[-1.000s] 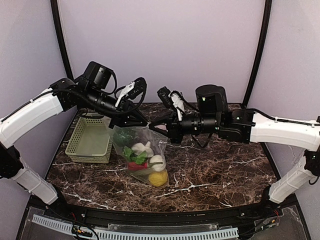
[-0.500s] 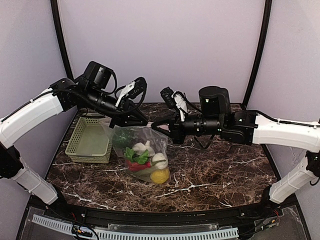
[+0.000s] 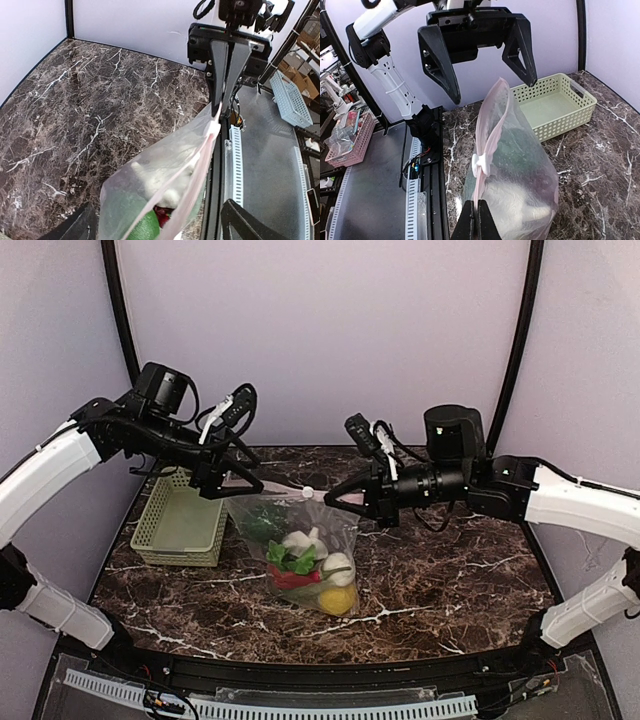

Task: Place the food in the zip-top bag and seal the zipper
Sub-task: Pass from the right arm to the left

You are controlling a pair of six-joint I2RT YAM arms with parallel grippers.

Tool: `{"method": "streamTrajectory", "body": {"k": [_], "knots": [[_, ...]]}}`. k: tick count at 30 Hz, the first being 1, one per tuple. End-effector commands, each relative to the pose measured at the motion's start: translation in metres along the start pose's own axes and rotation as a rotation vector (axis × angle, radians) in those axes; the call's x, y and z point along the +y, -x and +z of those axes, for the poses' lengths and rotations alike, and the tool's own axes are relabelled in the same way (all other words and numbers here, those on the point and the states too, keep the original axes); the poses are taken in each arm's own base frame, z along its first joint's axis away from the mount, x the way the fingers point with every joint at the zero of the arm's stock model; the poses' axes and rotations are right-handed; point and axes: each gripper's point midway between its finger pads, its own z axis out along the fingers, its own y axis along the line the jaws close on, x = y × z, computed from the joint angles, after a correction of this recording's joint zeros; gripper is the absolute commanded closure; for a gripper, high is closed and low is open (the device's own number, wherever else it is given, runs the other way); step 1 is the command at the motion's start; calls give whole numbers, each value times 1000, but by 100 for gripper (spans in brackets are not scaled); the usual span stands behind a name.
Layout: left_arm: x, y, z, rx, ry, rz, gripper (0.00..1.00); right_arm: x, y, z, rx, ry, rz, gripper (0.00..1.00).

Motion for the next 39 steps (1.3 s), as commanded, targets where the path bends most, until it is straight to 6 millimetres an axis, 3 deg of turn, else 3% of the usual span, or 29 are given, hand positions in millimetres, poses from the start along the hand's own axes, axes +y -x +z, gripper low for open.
{"method": "streamTrajectory", "body": {"k": [1, 4, 6, 10, 15, 19, 26, 31, 34, 39], "knots": [[-15, 10, -22, -77, 51, -39, 10, 19, 9, -6, -16, 86, -10, 100], [-10, 2, -28, -99, 103, -85, 8, 17, 6, -8, -16, 70, -3, 100], [0, -20, -28, -91, 156, -137, 4, 17, 5, -9, -16, 66, 2, 100], [15, -44, -41, -97, 237, -217, 1, 18, 4, -10, -9, 71, 4, 100], [19, -55, -41, -78, 248, -224, 1, 18, 0, -7, 4, 86, 12, 100], [35, -62, -40, -65, 286, -225, 1, 19, 0, -5, 5, 94, 17, 100], [11, -41, -29, -145, 47, -184, 6, 19, 3, -3, 2, 102, 10, 100], [-7, -45, -22, -126, -106, -197, 5, 16, 6, -3, -5, 81, 16, 100], [-10, -49, -20, -123, -125, -203, 13, 5, 8, -3, -12, 25, 35, 100], [-10, -59, -16, -95, -135, -221, 37, -4, 6, -3, -9, -9, 66, 100]]}}
